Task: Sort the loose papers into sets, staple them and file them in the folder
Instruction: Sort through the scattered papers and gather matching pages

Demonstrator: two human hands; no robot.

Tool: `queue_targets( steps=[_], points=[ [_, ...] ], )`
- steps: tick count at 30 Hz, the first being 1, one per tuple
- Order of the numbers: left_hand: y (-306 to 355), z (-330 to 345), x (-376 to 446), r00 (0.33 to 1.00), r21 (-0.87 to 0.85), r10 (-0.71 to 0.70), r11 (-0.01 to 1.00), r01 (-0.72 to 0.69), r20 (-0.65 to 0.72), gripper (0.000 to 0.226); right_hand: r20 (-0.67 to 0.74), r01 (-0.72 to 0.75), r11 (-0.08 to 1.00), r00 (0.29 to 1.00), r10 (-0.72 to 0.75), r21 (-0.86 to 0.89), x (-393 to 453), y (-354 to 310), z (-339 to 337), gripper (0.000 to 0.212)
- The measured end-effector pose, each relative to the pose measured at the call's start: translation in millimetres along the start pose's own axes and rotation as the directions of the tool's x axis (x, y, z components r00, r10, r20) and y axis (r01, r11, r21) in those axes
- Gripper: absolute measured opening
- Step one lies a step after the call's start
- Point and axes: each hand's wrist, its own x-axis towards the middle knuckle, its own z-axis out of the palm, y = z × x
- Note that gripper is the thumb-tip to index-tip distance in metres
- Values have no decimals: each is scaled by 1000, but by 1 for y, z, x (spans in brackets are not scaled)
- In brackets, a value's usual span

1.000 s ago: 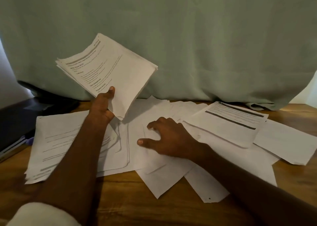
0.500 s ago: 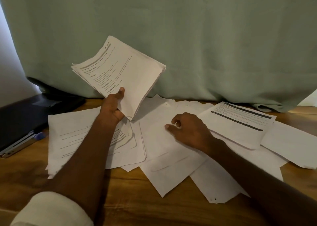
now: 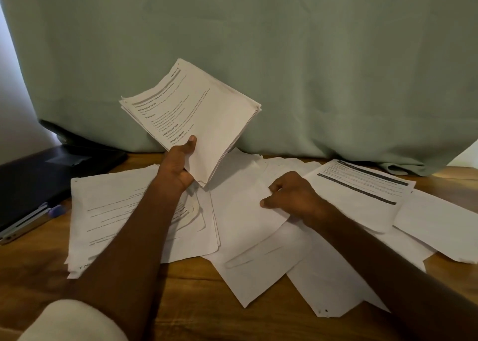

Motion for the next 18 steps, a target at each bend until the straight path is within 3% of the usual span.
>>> queue_targets(
  steps=[1, 3, 4, 6, 7, 8, 9, 11, 13, 15, 18],
  points=[
    [1, 0, 0, 1000, 4, 3, 1000, -3, 1, 24, -56, 3, 996, 998, 1, 84, 1, 1, -6, 37],
    [2, -1, 1, 1000, 12, 8, 1000, -8, -5, 19, -314, 129, 981, 946, -78, 146, 2, 0, -20, 26],
    [2, -1, 2, 1000, 20, 11, 1000, -11, -7, 16, -484, 259, 962, 856, -185, 91, 1, 0, -30, 20],
    [3, -1, 4, 1000, 33, 15, 999, -14, -14, 12, -670, 501, 839, 550, -499, -214, -2, -4, -50, 16],
    [3, -1, 5, 1000, 23, 18, 1000, -17, -16, 12, -655, 551, 740, 402, -640, -385, -6, -7, -57, 18],
    [4, -1, 4, 1000, 2, 24, 1000, -24, -16, 13, -599, 564, 645, 301, -742, -516, -8, -11, -61, 20],
    [5, -1, 4, 999, -25, 34, 999, -34, -14, 17, -526, 561, 565, 251, -813, -605, -12, -15, -61, 23],
    [9, -4, 3, 998, -72, 63, 995, -64, -15, 34, -335, 599, 447, 295, -895, -665, -23, -23, -47, 25],
    [16, -10, 2, 994, -73, 101, 992, -104, -45, 46, -48, 701, 371, 434, -900, -610, -38, -29, -19, 21],
    [25, -17, 4, 990, -32, 121, 992, -123, -80, 44, 233, 769, 332, 520, -821, -546, -50, -32, 10, 20],
    [34, -22, 5, 989, -24, 114, 993, -117, -90, 33, 480, 793, 426, 604, -636, -435, -54, -37, 36, 25]
  ],
)
